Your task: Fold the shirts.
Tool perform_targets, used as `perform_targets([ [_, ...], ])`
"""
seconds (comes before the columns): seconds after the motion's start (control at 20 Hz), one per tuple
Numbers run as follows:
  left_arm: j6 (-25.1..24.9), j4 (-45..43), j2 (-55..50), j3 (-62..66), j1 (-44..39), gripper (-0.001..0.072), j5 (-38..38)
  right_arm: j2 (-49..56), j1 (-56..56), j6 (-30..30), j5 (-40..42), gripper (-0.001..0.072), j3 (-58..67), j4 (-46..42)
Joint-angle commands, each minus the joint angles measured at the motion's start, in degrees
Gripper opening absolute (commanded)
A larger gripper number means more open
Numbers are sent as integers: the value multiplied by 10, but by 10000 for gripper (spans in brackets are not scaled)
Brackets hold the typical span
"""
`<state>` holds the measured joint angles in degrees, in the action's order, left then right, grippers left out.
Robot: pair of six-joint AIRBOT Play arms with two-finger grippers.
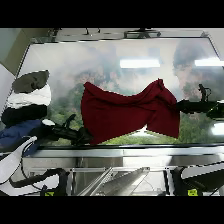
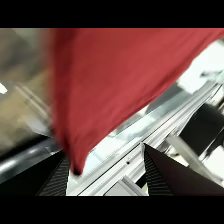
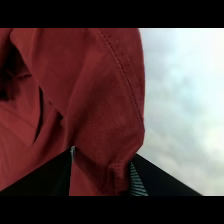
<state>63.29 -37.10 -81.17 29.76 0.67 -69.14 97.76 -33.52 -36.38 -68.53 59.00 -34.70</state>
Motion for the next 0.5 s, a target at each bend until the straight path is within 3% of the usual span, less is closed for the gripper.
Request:
perform_targets([
  [0.0,-3,1,-47,58,-79,515,40,0,0,-5,-15,390,1,0],
  [0.1,-3,0,-56,63,-86,416,35,0,0,-5,-16,388,1,-6],
  [0.2,-2,-2,-56,57,-79,391,36,0,0,-5,-16,386,2,-13],
  [0.3,-3,-1,-55,56,-62,67,44,0,0,-5,-16,358,3,-13],
  [0.4,-10,16,-56,56,-47,22,50,0,0,-5,-16,332,3,-12],
  [0.45,-20,29,-56,57,-42,22,47,0,0,-4,-16,241,3,-12],
])
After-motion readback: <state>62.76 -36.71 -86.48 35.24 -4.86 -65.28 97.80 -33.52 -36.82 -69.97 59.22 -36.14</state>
